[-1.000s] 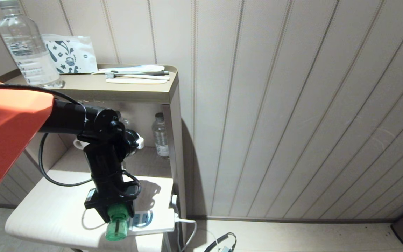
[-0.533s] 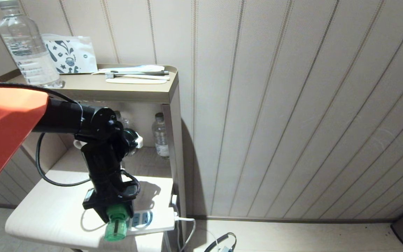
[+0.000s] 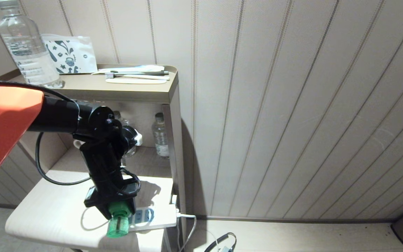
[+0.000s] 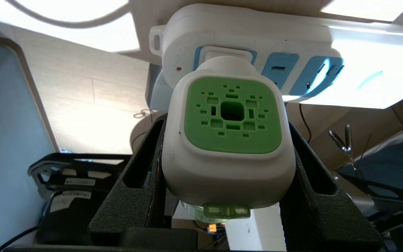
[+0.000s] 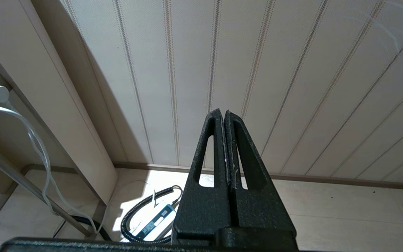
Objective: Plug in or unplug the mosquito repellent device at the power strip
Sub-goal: Hold the socket with your right hand and unplug it with your left hand
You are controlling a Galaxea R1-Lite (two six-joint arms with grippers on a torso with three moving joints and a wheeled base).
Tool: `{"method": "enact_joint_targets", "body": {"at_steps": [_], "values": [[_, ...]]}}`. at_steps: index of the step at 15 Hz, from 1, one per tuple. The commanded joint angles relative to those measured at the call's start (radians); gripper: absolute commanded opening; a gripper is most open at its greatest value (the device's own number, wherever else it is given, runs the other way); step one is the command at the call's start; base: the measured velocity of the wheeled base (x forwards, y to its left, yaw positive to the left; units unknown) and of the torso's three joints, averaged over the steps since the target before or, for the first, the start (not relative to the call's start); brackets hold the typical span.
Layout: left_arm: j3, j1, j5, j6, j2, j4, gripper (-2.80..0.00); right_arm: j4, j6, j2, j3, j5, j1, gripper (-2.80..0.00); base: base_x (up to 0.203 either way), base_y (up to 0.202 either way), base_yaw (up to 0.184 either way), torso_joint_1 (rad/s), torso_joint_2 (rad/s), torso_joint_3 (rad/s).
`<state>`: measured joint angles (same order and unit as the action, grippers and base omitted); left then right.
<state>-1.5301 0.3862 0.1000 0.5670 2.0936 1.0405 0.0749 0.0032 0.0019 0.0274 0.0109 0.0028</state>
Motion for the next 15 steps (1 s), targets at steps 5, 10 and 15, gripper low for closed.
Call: {"method": "enact_joint_targets", "body": {"at_steps": [5, 10, 15], "values": [[0.068, -0.031, 0.005, 0.004, 0.023, -0.052, -2.8, 0.001, -0.006, 0.001, 0.001, -0.001, 0.0, -2.8, 0.0, 0.0, 0.0, 0.0, 0.0, 0.0], [0.067, -0.056, 0.001, 0.004, -0.007, -0.048, -2.8, 0.019, -0.013, 0.001, 0.015, 0.004, 0.0, -2.8, 0.0, 0.0, 0.0, 0.0, 0.0, 0.0], [0.076, -0.057, 0.003, 0.004, -0.034, -0.043, -2.8, 0.173, -0.067, 0.294, 0.512, -0.044, -0.001, -2.8, 0.0, 0.0, 0.0, 0.0, 0.0, 0.0]]}}
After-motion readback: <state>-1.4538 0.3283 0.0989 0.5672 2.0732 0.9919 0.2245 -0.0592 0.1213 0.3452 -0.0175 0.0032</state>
